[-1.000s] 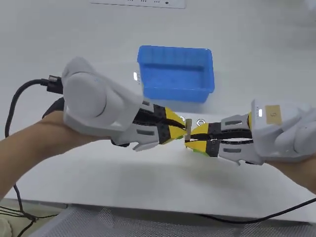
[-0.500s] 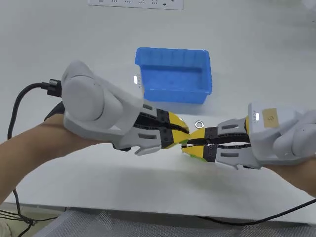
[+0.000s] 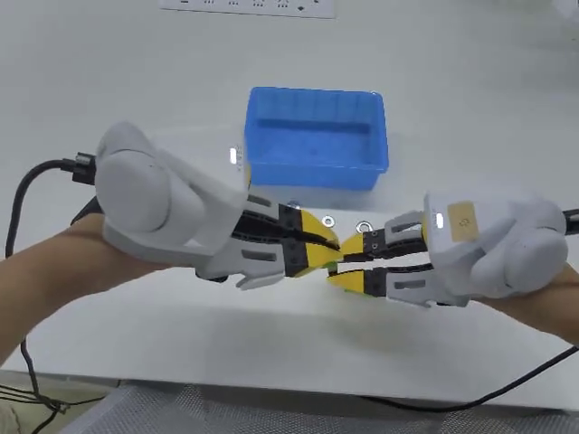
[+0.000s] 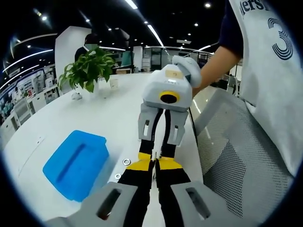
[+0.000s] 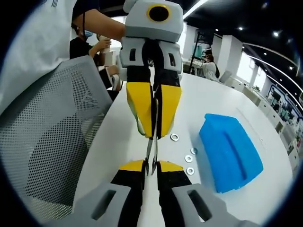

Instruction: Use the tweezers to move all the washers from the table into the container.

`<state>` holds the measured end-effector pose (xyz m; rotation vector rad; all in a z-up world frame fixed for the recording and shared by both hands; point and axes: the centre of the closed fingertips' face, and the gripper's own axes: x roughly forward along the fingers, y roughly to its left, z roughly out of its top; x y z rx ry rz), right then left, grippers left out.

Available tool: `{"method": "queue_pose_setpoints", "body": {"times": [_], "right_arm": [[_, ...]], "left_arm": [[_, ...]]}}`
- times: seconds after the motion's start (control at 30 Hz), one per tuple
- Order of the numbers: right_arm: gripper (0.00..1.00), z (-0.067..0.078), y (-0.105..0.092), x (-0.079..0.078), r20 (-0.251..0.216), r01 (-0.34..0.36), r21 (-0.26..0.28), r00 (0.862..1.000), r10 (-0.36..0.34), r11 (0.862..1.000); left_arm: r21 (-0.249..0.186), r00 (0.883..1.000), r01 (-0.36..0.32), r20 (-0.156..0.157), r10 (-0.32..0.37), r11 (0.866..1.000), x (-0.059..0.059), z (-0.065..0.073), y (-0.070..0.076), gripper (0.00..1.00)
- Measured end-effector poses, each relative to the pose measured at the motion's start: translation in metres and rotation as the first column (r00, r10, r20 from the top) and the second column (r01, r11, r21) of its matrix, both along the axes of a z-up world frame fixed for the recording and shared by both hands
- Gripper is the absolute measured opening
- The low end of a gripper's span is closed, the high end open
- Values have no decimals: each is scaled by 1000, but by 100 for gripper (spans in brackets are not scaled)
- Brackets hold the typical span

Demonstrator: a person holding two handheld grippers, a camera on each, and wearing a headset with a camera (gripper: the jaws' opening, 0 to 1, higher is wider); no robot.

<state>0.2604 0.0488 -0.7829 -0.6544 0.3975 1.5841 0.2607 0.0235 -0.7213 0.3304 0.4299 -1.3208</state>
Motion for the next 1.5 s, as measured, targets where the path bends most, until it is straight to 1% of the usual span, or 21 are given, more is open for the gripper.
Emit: {"method": "queue_pose_setpoints", "body": {"times": [0.1,0.17,0.27,0.33,0.4,0.5,0.63,0.73,0.77,0.83,0.87,0.93,1.03,1.07,1.13,1.2,1.33,1.5], "right_arm": [[12,-1,1,0,-15,-21,-12,1000,21,1000],[12,-2,1,-1,-2,-44,-26,999,44,999],[10,-4,1,0,-15,-50,-36,999,50,998],[9,-4,1,-2,-7,-61,-39,998,61,997],[9,-4,1,-3,-10,-64,-41,998,64,997],[8,-1,3,-7,-26,-63,-27,998,62,998],[8,4,8,-6,-39,-39,-5,999,38,999],[8,4,11,-9,-42,-45,-2,998,44,999],[8,4,11,-9,-30,-46,-8,998,46,999],[8,5,11,-6,-23,-41,-7,999,41,999],[8,6,12,-3,-18,-33,-5,999,33,999],[8,7,12,6,-1,-17,-6,1000,17,1000],[8,8,13,18,30,8,-14,1000,-7,1000],[8,8,13,19,35,11,-12,999,-10,1000],[9,8,13,22,36,23,-11,999,-22,1000],[9,7,13,24,49,29,-17,998,-28,999],[10,2,14,25,66,26,-31,998,-24,999],[10,0,13,27,73,35,-31,997,-33,999]], "left_arm": [[0,1000,7,1,-7,1000,-1,0,-2,6],[0,1000,6,-2,-6,1000,-1,0,-2,6],[9,1000,9,4,-9,1000,0,0,-2,6],[16,1000,11,-1,-11,1000,-1,0,0,6],[19,1000,12,-10,-11,1000,-2,0,1,6],[14,1000,8,-24,-7,1000,-4,3,4,6],[9,1000,-4,-7,4,1000,-4,7,9,6],[1,1000,-9,-22,9,1000,-5,8,12,6],[2,1000,-9,-22,9,1000,-5,7,12,6],[1,1000,-10,-24,10,1000,-2,8,13,6],[2,1000,-14,-17,14,1000,2,9,14,6],[-3,999,-28,-23,28,1000,10,11,14,6],[-5,999,-36,-19,36,999,19,11,15,6],[-5,999,-36,-13,36,999,21,12,16,6],[-2,999,-34,-7,34,999,23,12,15,6],[5,1000,-28,-2,28,1000,24,10,15,6],[10,1000,-29,-10,29,1000,25,5,14,6],[9,1000,-30,-7,30,1000,27,3,15,6]]}}
